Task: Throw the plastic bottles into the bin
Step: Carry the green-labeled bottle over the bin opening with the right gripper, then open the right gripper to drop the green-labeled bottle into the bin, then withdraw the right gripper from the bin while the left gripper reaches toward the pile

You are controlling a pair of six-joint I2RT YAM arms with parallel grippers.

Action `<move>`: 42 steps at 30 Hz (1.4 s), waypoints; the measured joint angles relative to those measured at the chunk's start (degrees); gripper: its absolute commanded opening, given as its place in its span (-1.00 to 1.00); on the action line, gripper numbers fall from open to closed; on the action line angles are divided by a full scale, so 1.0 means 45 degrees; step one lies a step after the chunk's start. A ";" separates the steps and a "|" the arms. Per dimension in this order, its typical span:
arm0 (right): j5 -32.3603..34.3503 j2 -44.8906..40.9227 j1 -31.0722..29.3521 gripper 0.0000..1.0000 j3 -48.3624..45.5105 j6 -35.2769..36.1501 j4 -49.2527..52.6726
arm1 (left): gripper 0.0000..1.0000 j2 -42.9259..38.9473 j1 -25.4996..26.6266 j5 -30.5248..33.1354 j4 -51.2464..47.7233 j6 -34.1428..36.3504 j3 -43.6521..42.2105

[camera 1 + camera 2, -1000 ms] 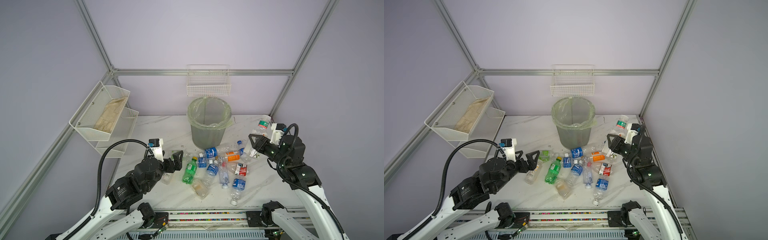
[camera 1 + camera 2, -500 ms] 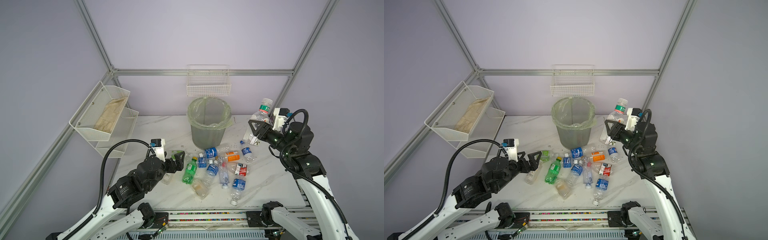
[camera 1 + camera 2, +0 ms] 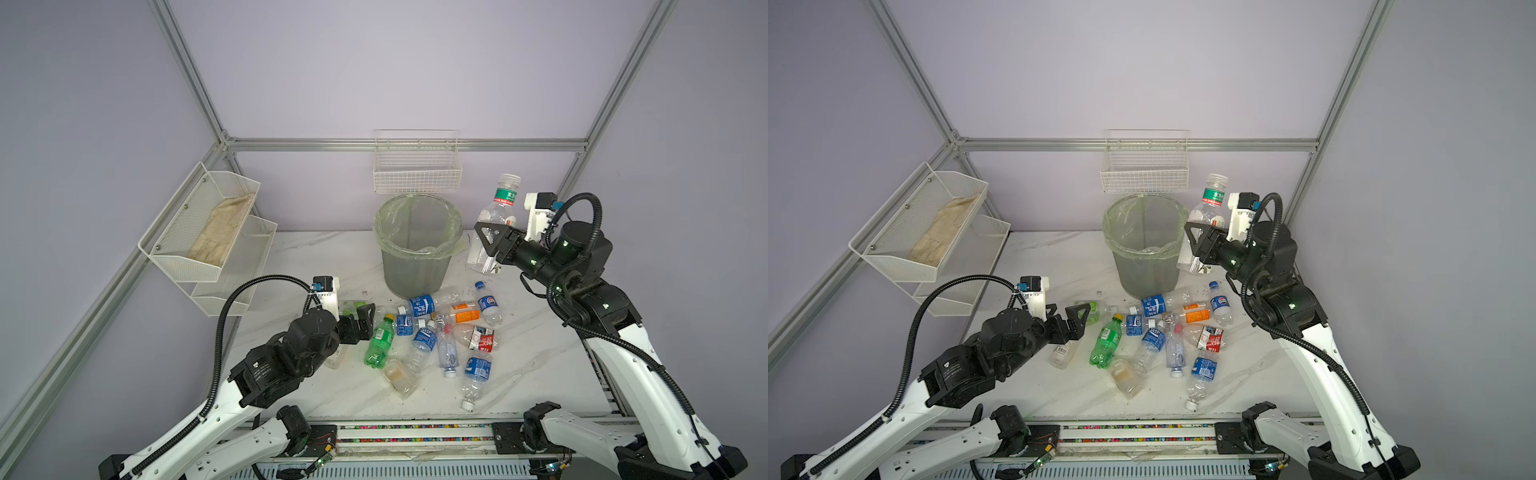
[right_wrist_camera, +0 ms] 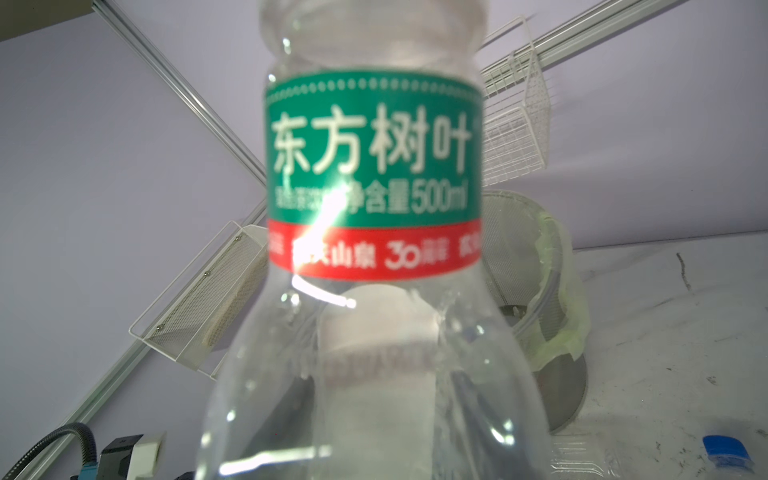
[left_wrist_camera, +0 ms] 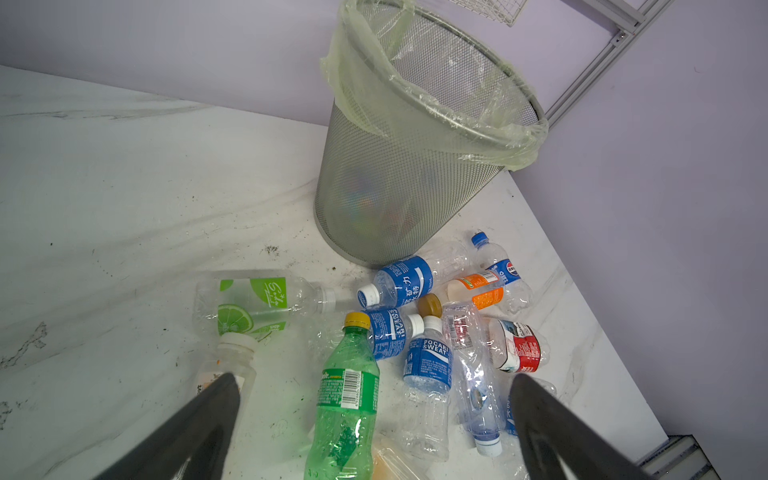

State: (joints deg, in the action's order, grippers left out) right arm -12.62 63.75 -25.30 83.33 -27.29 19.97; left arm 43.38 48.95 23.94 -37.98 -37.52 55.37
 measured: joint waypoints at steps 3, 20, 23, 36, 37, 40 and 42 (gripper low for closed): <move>0.0685 0.0869 -0.0855 -1.00 0.0787 0.0204 0.0019 | 1.00 -0.0015 0.0000 -0.0015 0.0000 0.0000 0.0000; 0.4279 0.8782 -0.2293 0.95 0.7261 0.1137 0.3254 | 1.00 -0.1161 0.0000 -0.0160 -0.0272 -0.0335 0.0005; 0.4517 0.7616 -0.2448 0.95 0.6727 0.1141 0.3143 | 1.00 -0.1477 0.0000 -0.0136 -0.0267 -0.0432 0.0005; 0.4391 0.4172 -0.2472 0.95 0.4600 0.1137 0.1632 | 1.00 -0.0690 0.0000 -0.0389 -0.0364 -0.0437 0.0005; 0.4250 0.4017 -0.2472 0.95 0.4245 0.1122 0.1506 | 1.00 -0.0607 0.0000 -0.0457 -0.0364 -0.0427 0.0005; 0.3915 0.3361 -0.2472 0.95 0.2914 0.0952 0.1020 | 1.00 -0.0321 0.0005 -0.0704 -0.0364 -0.0413 0.0005; 0.3721 0.3026 -0.2472 0.95 0.2419 0.0797 0.1010 | 1.00 -0.0078 0.0034 -0.0855 -0.0364 -0.0398 0.0005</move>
State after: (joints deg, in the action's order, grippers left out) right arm 4.12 77.36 -36.42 94.21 -23.70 24.51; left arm 43.03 49.10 20.10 -39.62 -39.31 55.40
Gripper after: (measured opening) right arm 0.974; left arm 0.998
